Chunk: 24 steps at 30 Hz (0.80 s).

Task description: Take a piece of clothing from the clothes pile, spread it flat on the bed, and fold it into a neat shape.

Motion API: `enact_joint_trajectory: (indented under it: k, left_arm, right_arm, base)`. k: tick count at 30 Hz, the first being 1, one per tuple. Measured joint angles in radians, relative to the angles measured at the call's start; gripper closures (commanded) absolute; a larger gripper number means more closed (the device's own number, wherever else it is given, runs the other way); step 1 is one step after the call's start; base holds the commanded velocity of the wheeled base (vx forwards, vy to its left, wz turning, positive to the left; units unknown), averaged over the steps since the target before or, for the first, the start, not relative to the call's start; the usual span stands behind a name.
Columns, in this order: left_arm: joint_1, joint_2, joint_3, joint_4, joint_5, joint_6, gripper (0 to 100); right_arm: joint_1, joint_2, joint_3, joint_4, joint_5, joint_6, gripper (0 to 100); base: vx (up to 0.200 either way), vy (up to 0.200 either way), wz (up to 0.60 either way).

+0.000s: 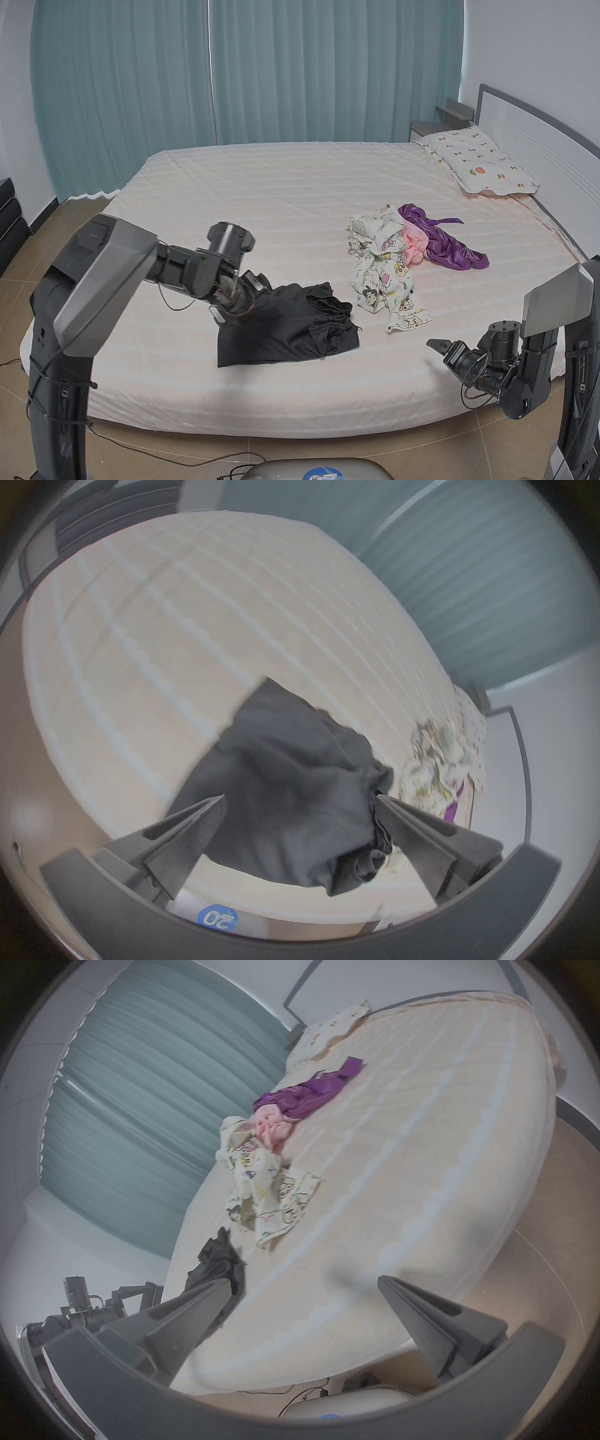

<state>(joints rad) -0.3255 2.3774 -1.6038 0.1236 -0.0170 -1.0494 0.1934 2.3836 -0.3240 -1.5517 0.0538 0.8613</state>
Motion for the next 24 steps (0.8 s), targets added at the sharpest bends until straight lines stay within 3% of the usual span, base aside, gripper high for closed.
enact_joint_trajectory:
  k: [5, 16, 24]
  left_arm:
    - [0.073, -0.065, 0.115, -0.002, -0.113, -0.018, 0]
    - [0.209, -0.13, 0.285, -0.114, -0.253, -0.034, 0]
    - [0.261, -0.151, 0.336, -0.145, -0.303, -0.052, 0]
  right_arm:
    - [0.044, -0.018, -0.05, 0.077, -0.028, -0.061, 0]
    - [0.116, -0.017, -0.187, 0.169, -0.103, -0.176, 0]
    - [0.147, 0.0, -0.281, 0.251, -0.149, -0.241, 0]
  base:
    - [0.0, 0.16, 0.0]
    - [0.0, 0.2, 0.0]
    - [0.0, 0.2, 0.0]
